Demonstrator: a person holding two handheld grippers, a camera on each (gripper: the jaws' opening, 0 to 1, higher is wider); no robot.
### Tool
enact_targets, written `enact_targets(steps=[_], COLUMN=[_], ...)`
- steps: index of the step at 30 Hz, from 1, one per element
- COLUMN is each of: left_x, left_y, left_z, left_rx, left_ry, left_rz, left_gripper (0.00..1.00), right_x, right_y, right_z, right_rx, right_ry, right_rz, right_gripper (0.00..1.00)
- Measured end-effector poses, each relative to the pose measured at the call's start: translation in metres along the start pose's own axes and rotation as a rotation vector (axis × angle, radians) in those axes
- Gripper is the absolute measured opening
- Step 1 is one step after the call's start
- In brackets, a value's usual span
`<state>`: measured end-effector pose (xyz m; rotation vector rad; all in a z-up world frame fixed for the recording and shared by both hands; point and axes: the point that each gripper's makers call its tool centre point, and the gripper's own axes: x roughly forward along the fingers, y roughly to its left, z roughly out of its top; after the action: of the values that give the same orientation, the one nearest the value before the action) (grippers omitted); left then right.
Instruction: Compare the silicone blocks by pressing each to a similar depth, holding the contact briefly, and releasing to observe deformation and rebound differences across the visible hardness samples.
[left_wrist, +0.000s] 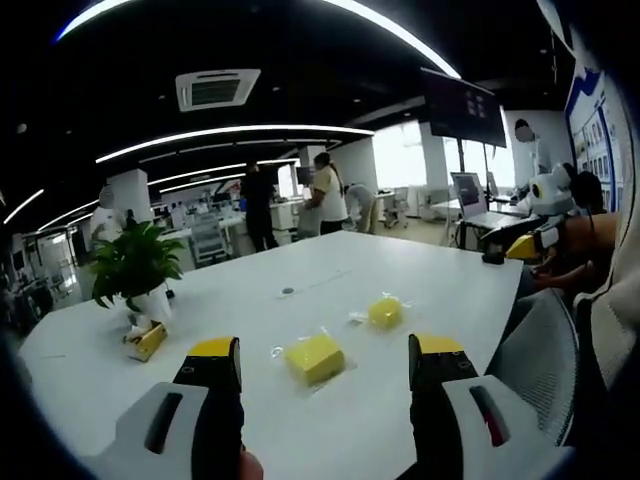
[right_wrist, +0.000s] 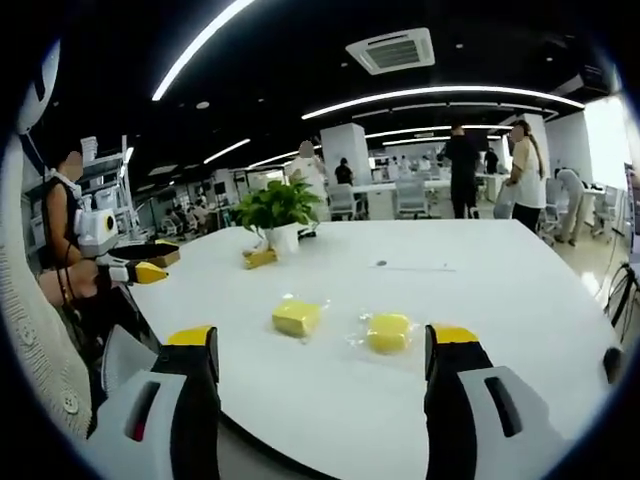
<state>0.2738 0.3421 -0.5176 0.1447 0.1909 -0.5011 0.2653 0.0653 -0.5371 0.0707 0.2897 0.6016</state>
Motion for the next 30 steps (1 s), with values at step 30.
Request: enact_targets(steps=[30], left_x=[0.004], left_y=[-0.002], left_z=[-0.003], left_rx=[-0.016], left_ry=[0.010], left_rz=[-0.006], left_gripper=[0.67], right_x=[-0.003], right_y=[0.009], right_z=[0.004], right_rx=[-0.078], right_ry=[0.043], right_rz=[0.081], right_gripper=[0.70])
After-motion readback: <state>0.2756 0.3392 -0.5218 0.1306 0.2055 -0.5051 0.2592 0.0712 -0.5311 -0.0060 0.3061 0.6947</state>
